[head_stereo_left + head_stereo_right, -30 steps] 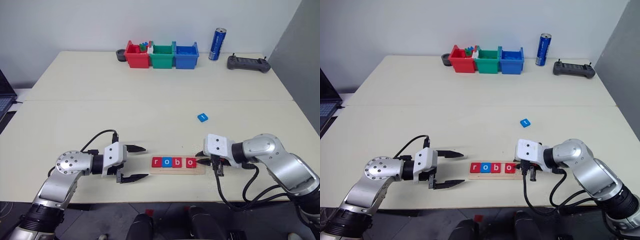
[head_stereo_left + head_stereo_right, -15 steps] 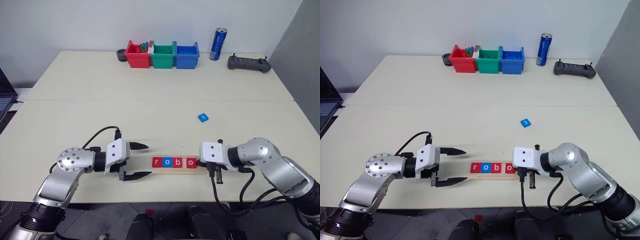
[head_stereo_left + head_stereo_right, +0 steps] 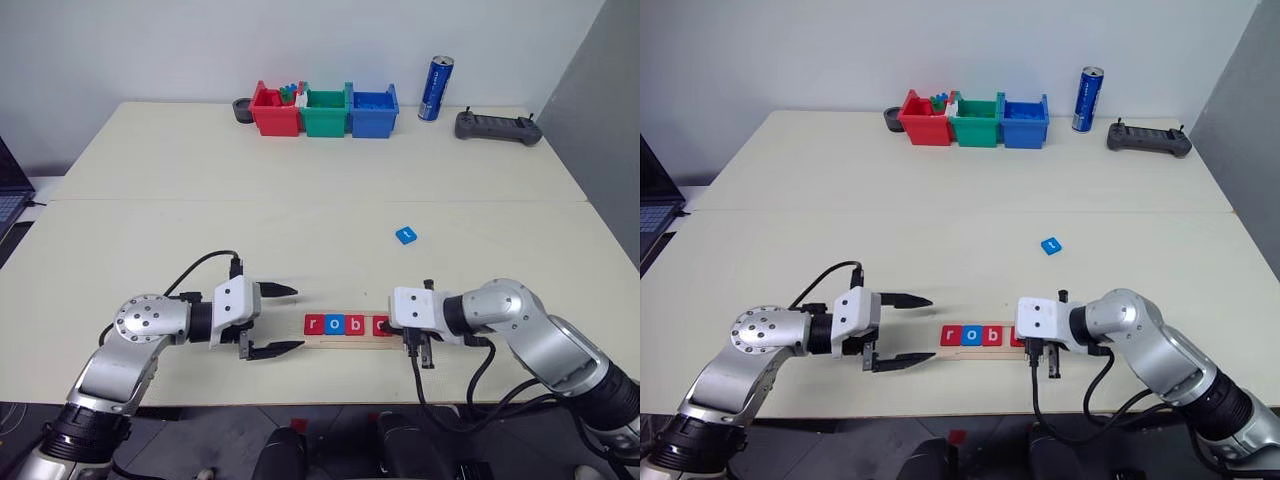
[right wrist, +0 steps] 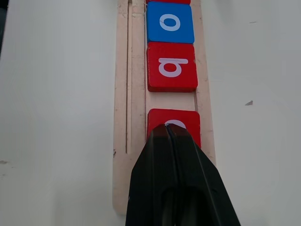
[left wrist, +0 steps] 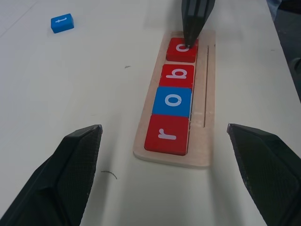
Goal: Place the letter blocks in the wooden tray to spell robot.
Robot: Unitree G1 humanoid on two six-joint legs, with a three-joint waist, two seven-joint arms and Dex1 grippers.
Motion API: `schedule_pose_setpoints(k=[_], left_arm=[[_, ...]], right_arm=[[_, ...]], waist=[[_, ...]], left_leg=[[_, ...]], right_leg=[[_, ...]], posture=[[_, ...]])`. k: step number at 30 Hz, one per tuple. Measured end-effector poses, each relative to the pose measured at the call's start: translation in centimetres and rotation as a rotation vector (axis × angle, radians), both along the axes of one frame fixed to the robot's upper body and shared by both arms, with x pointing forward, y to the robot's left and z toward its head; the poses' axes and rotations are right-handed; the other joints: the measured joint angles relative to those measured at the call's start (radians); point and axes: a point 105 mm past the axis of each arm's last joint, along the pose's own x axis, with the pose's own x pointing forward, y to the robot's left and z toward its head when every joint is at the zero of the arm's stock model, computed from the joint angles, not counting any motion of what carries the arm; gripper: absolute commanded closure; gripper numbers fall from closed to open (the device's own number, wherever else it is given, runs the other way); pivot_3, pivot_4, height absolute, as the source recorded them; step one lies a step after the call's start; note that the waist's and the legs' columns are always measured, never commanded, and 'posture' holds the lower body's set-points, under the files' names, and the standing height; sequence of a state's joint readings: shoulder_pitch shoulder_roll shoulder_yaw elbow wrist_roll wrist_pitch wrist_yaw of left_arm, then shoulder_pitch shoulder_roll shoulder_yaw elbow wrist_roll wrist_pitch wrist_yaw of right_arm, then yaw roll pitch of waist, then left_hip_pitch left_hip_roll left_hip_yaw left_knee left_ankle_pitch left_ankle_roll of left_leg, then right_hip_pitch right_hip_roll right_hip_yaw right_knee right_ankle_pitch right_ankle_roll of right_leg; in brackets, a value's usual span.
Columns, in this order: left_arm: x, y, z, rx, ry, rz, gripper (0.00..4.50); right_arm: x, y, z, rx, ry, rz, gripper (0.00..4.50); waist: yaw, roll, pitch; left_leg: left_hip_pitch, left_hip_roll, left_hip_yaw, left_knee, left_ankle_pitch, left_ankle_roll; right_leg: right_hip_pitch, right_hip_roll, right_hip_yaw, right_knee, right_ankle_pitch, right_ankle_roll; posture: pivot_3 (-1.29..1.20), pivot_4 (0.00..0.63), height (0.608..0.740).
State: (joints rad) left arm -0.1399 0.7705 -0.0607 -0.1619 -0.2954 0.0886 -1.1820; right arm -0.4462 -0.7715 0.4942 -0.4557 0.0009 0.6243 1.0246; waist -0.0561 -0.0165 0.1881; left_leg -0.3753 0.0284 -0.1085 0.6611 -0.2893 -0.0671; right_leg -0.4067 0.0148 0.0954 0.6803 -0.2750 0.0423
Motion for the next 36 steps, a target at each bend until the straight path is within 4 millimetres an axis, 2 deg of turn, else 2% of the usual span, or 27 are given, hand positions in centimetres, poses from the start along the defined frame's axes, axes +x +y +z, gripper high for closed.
schedule_pose_setpoints(k=[3, 11, 14, 24, 36], left_arm=[[-0.2, 0.1, -0.3, 0.000, 0.008, -0.004, 0.00], [-0.3, 0.1, -0.4, -0.002, -0.002, -0.008, 0.00], [-0.1, -0.1, -0.2, -0.010, -0.007, -0.008, 0.00], [0.2, -0.3, 0.2, -0.011, -0.005, 0.007, 0.00], [0.1, -0.5, 0.4, -0.011, -0.016, -0.001, 0.00]], right_arm=[[0.0, -0.2, 0.0, -0.007, -0.004, 0.006, 4.48], [0.2, -2.9, -0.2, -0.084, -0.010, -0.040, 4.48], [0.3, -3.1, -0.4, -0.094, -0.027, -0.032, 4.48], [0.6, -2.5, -0.6, -0.076, -0.046, -0.016, 4.48], [0.6, -0.4, -0.7, -0.044, -0.029, 0.028, 4.48]], waist=[[0.000, 0.000, 0.000], [0.002, 0.000, 0.000], [0.002, 0.000, 0.000], [0.002, 0.000, 0.000], [0.001, 0.000, 0.000]], left_leg=[[0.000, 0.000, 0.000, 0.000, 0.000, 0.000], [0.000, 0.000, 0.000, 0.000, 0.000, 0.000], [0.000, 0.000, 0.000, 0.000, 0.000, 0.000], [0.000, 0.000, 0.000, 0.000, 0.000, 0.000], [0.000, 0.000, 0.000, 0.000, 0.000, 0.000]], right_leg=[[0.000, 0.000, 0.000, 0.000, 0.000, 0.000], [0.000, 0.000, 0.000, 0.000, 0.000, 0.000], [0.000, 0.000, 0.000, 0.000, 0.000, 0.000], [0.000, 0.000, 0.000, 0.000, 0.000, 0.000], [0.000, 0.000, 0.000, 0.000, 0.000, 0.000]], posture=[[0.00, 0.150, 0.740], [0.00, 0.150, 0.740], [0.00, 0.150, 0.740], [0.00, 0.150, 0.740], [0.00, 0.150, 0.740]])
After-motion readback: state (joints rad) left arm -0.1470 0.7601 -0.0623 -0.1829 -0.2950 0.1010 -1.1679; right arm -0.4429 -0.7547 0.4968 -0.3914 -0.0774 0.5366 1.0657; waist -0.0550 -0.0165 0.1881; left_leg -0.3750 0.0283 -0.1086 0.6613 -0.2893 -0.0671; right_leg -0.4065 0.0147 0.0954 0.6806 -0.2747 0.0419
